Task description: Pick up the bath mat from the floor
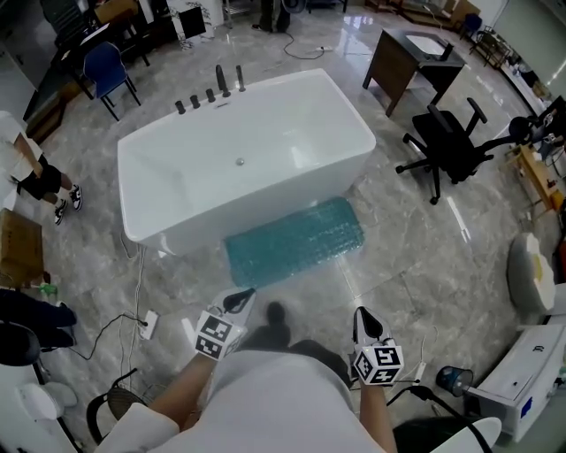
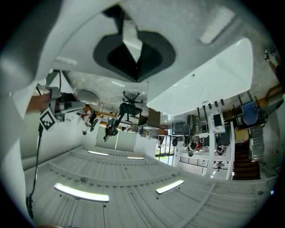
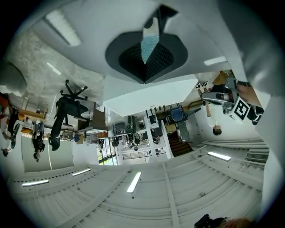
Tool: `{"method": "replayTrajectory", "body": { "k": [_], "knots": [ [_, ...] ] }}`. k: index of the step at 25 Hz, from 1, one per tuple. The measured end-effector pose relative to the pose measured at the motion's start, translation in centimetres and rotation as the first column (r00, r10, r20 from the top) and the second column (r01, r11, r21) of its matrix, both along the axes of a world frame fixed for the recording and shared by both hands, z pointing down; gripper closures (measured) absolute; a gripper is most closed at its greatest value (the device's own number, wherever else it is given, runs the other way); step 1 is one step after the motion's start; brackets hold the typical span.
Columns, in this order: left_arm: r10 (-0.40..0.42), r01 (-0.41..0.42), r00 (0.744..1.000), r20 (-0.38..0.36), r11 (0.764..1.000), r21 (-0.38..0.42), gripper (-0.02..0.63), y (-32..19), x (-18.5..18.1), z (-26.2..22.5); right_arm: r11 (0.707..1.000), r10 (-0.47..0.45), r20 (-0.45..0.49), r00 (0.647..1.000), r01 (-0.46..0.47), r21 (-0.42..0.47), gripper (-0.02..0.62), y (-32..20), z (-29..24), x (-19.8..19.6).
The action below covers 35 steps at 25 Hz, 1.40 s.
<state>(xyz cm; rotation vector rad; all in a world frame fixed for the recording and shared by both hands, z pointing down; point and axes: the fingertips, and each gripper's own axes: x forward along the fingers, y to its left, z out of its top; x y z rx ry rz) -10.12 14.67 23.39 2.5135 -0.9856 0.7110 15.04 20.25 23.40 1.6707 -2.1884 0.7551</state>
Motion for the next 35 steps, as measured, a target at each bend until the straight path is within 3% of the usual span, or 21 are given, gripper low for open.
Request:
{"method": "replayTrajectory", "body": {
  "k": [10, 18, 29, 35],
  "knots": [
    [-0.1, 0.1, 0.995, 0.006, 0.995, -0.002, 0.603, -4.6, -0.4, -0.2, 0.998, -0.065, 0.001, 0.998, 0.065, -0.015, 0.591, -6.8, 0.1, 1.4],
    [-0.246, 0.246, 0.969, 0.014, 0.969, 0.008, 0.603, -8.6, 3.1, 0.3, 0.985, -0.174, 0.003, 0.985, 0.174, -0.013, 0.591, -15.0, 0.5, 7.2],
    [-0.471, 0.47, 0.882, 0.022, 0.882, 0.018, 0.603, -13.0, 11.8, 1.9, 0.903, -0.428, -0.012, 0.903, 0.427, -0.051, 0.591, -24.4, 2.7, 16.0],
    [-0.524, 0.525, 0.851, 0.043, 0.851, -0.001, 0.603, -12.9, 14.5, 4.0, 0.841, -0.536, -0.023, 0.844, 0.532, -0.092, 0.591, -27.3, 5.8, 18.0]
  ]
}}
